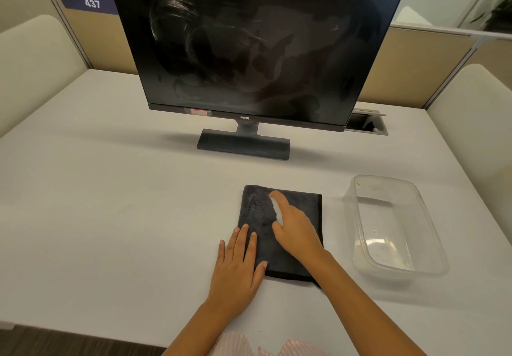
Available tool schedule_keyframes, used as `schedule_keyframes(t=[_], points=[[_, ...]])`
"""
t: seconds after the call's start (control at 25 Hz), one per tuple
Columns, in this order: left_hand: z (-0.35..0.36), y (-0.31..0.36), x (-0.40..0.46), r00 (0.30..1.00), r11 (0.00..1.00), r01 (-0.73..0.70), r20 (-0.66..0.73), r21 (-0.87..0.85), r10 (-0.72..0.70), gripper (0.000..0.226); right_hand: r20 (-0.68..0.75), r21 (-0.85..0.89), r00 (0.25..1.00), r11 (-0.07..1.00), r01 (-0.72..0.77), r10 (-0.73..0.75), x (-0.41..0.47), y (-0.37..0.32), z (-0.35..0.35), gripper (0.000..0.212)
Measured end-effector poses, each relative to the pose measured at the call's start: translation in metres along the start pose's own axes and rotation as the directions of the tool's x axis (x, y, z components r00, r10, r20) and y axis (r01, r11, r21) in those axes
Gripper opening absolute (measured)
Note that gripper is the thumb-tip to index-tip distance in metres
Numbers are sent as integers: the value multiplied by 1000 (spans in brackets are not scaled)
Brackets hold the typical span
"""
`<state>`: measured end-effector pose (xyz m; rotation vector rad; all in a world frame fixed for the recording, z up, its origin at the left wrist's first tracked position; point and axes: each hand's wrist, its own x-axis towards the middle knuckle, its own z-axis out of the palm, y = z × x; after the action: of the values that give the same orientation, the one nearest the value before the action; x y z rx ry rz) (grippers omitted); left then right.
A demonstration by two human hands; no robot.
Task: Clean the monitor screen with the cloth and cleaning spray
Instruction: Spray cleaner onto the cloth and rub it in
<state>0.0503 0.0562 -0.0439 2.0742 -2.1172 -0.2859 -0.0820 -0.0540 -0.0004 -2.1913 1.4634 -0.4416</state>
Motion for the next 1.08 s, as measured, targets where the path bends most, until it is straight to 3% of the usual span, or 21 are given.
schedule_keyframes(t=[0.12,0.24,0.36,0.56,0.6,0.72,0.84,1.08], points=[[2,0,1,1000,1000,-6,-4,-18,6,61,-134,149,991,989,-7,27,-5,3,-8,60],[3,-1,1,1000,999,5,16,-52,-5,64,-249,313,945,941,-129,213,-7,9,-19,49],[7,-6,1,998,995,40,41,-87,-36,63,-260,410,907,888,-208,332,-2,16,-26,38],[-15,-4,24,977,905,148,-86,-398,-197,41,-355,419,882,896,-147,310,4,30,-41,28],[-23,-3,38,970,868,175,-69,-466,-233,42,-402,431,858,893,-131,320,6,34,-49,29],[-42,-17,75,911,715,397,153,-576,-383,52,-491,492,792,866,-93,364,22,34,-62,29],[-44,-23,88,872,729,490,284,-479,-400,30,-522,532,740,840,-106,424,39,34,-70,24],[-46,-36,84,855,576,515,338,-635,-392,27,-438,486,777,846,-218,452,67,42,-72,24]])
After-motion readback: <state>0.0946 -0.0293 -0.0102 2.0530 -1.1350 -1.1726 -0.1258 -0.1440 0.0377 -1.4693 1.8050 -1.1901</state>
